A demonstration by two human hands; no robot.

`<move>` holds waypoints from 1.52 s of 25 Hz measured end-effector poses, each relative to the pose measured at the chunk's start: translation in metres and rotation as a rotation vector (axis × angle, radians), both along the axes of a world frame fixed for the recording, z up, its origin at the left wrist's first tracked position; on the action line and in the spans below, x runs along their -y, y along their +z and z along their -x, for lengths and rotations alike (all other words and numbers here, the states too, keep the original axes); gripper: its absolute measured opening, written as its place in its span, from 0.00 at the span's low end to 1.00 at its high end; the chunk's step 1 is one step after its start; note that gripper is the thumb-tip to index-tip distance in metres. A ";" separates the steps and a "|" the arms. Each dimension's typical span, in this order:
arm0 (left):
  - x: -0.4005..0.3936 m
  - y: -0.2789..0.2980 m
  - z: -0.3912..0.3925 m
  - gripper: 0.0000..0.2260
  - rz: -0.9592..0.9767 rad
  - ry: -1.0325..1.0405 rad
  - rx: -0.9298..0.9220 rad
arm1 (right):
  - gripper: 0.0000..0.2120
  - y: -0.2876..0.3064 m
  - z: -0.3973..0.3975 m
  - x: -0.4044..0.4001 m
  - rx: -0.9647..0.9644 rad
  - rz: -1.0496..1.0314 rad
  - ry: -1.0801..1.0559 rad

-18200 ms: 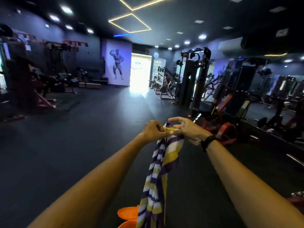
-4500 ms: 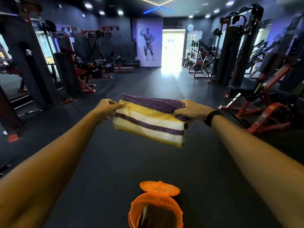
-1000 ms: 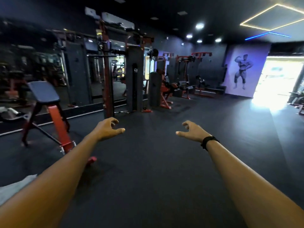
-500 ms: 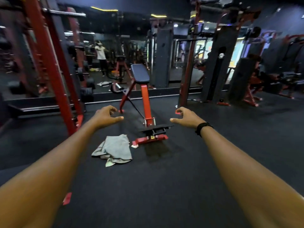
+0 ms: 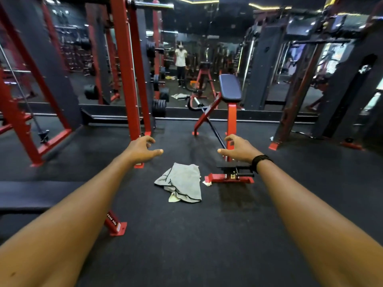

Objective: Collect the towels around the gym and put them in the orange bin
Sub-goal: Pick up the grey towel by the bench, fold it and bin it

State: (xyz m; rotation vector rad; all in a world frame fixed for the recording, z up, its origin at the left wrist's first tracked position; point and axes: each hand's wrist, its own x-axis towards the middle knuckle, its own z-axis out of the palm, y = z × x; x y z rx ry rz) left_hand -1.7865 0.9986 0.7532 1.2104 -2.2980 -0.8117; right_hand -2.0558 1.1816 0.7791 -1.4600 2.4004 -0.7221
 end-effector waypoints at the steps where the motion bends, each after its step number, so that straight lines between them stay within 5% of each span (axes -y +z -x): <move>1: 0.013 -0.002 0.009 0.24 0.002 0.008 0.002 | 0.31 -0.002 0.012 0.016 0.001 0.002 0.007; 16: 0.232 -0.002 0.197 0.24 -0.054 0.100 0.023 | 0.30 -0.010 0.225 0.278 0.052 -0.030 0.060; 38: 0.654 -0.106 0.351 0.26 -0.237 0.035 0.169 | 0.30 -0.124 0.354 0.693 0.051 -0.263 0.048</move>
